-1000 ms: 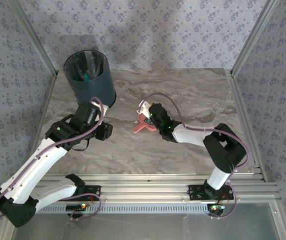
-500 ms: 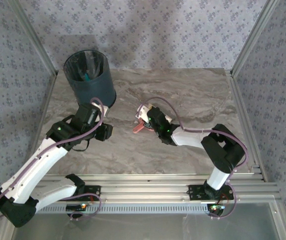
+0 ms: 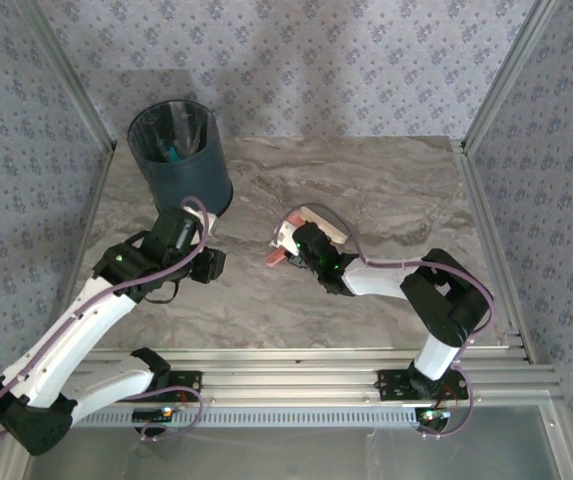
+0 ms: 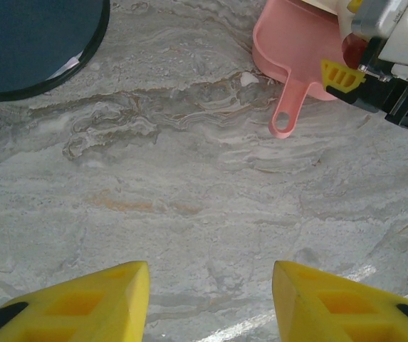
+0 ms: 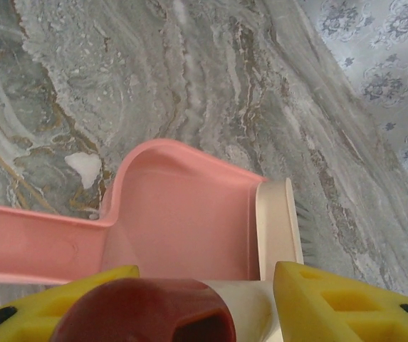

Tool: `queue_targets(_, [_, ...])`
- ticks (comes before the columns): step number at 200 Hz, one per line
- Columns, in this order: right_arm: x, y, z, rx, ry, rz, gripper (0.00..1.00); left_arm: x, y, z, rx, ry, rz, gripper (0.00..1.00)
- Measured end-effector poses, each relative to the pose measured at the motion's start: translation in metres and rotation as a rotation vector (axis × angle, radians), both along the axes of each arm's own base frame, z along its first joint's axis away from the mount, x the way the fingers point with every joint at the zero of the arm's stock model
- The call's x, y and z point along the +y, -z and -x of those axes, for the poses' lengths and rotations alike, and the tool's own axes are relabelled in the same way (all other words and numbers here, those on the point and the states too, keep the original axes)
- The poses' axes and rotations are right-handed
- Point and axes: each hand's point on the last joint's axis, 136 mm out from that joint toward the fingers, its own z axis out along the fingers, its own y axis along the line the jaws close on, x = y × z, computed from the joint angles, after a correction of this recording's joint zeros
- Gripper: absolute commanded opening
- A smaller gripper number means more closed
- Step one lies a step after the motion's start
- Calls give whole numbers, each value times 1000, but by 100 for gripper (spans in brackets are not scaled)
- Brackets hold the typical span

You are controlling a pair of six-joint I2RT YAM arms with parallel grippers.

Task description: Sweep away the paper scraps from the table

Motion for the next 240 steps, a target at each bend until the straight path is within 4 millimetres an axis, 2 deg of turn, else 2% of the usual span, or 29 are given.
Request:
queue_targets(90, [6, 12, 13, 51, -46, 23, 62, 1, -3, 1, -10, 0, 7, 49])
queue_targets(150, [2, 25, 20, 96, -54, 62, 66, 1, 0, 2, -4, 0, 3, 49])
queue_targets(197, [11, 31, 33, 123, -107, 81, 71, 1, 1, 2, -3, 0, 2, 50])
queue_targets(240, [13, 23, 45, 114, -140, 83, 73, 3, 1, 0, -10, -8, -6, 50])
